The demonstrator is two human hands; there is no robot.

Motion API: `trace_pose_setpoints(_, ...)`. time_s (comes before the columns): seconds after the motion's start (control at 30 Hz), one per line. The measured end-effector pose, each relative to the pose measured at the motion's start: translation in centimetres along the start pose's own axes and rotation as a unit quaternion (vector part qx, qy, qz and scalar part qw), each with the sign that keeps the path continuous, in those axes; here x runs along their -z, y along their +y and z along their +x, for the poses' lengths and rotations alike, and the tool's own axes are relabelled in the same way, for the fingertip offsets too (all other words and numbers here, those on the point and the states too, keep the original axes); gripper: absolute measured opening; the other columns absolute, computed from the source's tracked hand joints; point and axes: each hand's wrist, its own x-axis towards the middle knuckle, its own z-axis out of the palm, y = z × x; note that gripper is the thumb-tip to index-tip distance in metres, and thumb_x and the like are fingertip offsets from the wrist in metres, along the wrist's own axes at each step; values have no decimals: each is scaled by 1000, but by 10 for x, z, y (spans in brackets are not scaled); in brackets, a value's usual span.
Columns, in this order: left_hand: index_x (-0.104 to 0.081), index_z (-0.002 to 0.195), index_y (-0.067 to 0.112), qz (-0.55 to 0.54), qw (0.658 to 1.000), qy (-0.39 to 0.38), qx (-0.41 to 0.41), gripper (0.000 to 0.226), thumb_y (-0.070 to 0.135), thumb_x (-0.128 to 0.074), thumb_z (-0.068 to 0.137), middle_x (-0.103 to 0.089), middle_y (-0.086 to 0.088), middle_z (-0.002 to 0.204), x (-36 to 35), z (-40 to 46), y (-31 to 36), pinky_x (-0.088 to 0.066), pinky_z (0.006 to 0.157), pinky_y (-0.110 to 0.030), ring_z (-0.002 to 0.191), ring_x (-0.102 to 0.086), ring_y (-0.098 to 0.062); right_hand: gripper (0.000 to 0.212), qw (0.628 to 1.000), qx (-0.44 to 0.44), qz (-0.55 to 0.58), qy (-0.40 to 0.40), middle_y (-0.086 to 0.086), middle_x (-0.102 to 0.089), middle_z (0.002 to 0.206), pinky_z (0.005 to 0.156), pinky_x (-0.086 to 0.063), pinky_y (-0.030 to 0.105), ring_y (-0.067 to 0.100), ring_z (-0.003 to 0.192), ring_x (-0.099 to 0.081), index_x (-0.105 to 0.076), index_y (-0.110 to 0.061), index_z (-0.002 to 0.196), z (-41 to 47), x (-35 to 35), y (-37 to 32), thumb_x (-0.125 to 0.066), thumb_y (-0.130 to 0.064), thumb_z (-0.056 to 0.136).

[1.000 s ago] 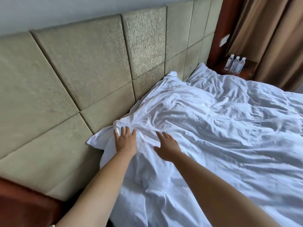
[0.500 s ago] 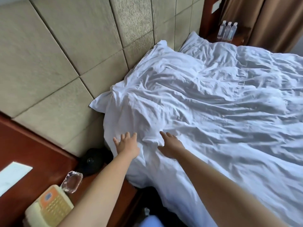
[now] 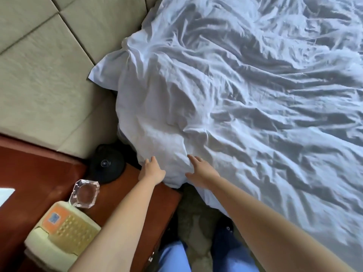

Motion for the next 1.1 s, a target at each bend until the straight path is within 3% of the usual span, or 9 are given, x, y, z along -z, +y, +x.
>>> trace_pose_setpoints(0.2, -10, 152, 14, -131, 990, -49, 32, 90, 32, -67, 85, -14, -13, 156, 4, 81, -31, -29, 112, -38, 140, -26, -32, 68, 999, -26, 32, -18, -2, -16, 158, 103, -41, 38, 24, 139, -31, -11, -28, 153, 53, -41, -29, -48, -32, 96)
trace_pose_setpoints(0.37, 2, 152, 15, -376, 921, -70, 78, 113, 27, -79, 75, -24, -6, 154, -6, 122, -31, -28, 114, -39, 140, -28, -27, 69, 996, -53, 67, -14, -2, -12, 159, 99, -41, 33, 22, 138, -32, -10, -28, 153, 73, -59, -32, -49, -31, 96)
trace_pose_setpoints(0.43, -18, 149, 15, -428, 898, -65, 83, 100, 28, -81, 72, -40, -6, 146, -11, 126, -27, -35, 109, -36, 133, -39, -26, 70, 995, -60, 84, -2, -2, -15, 158, 96, -42, 31, 22, 136, -35, -11, -28, 153, 73, -61, -33, -50, -31, 96)
trace_pose_setpoints(0.53, -57, 118, 5, -413, 909, -27, 54, 45, 26, -73, 81, -64, -11, 117, -5, 121, -19, -46, 91, -30, 113, -57, -29, 73, 994, -63, 87, 3, -3, -15, 158, 95, -42, 30, 20, 135, -36, -10, -27, 153, 70, -61, -36, -53, -34, 94)
trace_pose_setpoints(0.63, -59, 102, 6, -271, 961, -46, -32, 26, 26, -66, 87, -64, -7, 96, 20, 97, -4, -46, 74, -25, 96, -59, -25, 85, 994, -71, 82, 0, -3, -14, 157, 97, -43, 33, 21, 135, -36, -8, -24, 153, 69, -55, -45, -60, -43, 89)
trace_pose_setpoints(0.73, -55, 99, 5, -299, 944, -124, -59, 25, 20, -69, 84, -60, -5, 97, 44, 60, 16, -50, 81, -28, 95, -58, -22, 101, 990, -94, 103, 19, 3, -15, 156, 102, -41, 37, 25, 137, -32, -3, -17, 152, 60, -49, -62, -68, -48, 81)
trace_pose_setpoints(0.87, -61, 84, 6, -434, 873, -200, -98, 6, 7, -67, 84, -67, -9, 79, 70, 7, 37, -57, 67, -26, 74, -65, -18, 41, 951, -163, 205, 166, 13, -59, 117, 79, -45, 37, 34, 108, -56, -39, -13, 128, 31, -26, -74, -49, -24, 90)
trace_pose_setpoints(1.0, -66, 92, 6, -585, 800, -102, -89, 20, 25, -65, 89, -69, -12, 85, 75, -33, 32, -57, 72, -34, 75, -68, -19, 20, 916, -165, 266, 250, 12, -61, 84, 66, -40, 32, 37, 87, -60, -59, -8, 93, -9, 11, -72, -43, -9, 81)
trace_pose_setpoints(1.1, -62, 118, 14, -469, 878, 88, -30, 35, 35, -60, 91, -60, -11, 122, 63, -42, 7, -48, 93, -35, 114, -55, -28, 27, 848, -170, 418, 278, 15, -58, 88, 63, -40, 30, 32, 79, -54, -60, -4, 95, -37, 34, -88, -42, -12, 76)
